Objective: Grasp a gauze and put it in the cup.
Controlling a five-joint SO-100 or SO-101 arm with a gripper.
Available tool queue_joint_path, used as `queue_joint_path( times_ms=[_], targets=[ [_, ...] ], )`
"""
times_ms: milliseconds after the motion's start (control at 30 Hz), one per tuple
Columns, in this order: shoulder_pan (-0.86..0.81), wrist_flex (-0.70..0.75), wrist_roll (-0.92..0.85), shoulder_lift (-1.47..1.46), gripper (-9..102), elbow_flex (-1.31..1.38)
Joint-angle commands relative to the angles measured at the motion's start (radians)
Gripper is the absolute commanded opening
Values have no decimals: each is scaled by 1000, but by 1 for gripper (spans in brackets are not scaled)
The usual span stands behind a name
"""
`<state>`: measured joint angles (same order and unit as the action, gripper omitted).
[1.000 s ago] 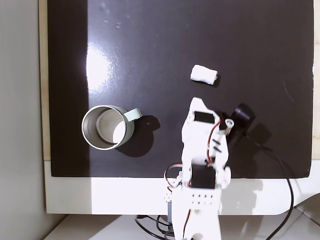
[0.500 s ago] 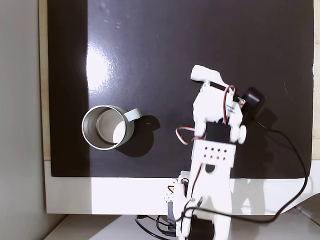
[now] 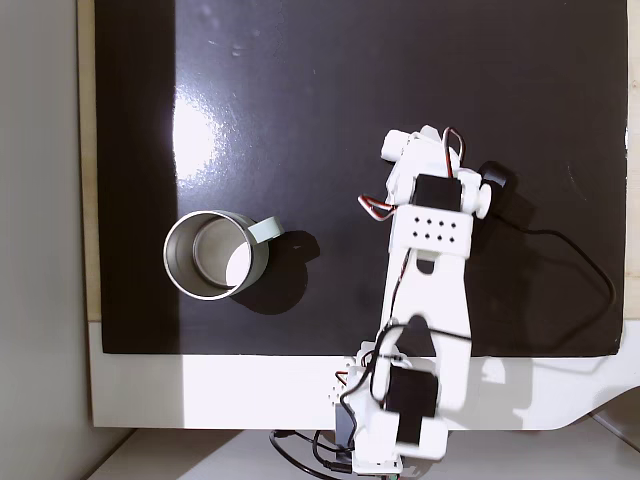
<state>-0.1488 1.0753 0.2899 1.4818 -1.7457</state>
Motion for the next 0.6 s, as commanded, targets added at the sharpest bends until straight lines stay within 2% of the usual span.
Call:
queue_joint_path(
  times_ms=[0, 367, 467, 567],
  targets=[
    [5, 8, 15, -55, 29, 98],
    [9, 11, 44, -265, 27, 192],
    [0, 8, 49, -299, 24, 207],
    [-9, -5, 48, -307, 17, 210]
  ],
)
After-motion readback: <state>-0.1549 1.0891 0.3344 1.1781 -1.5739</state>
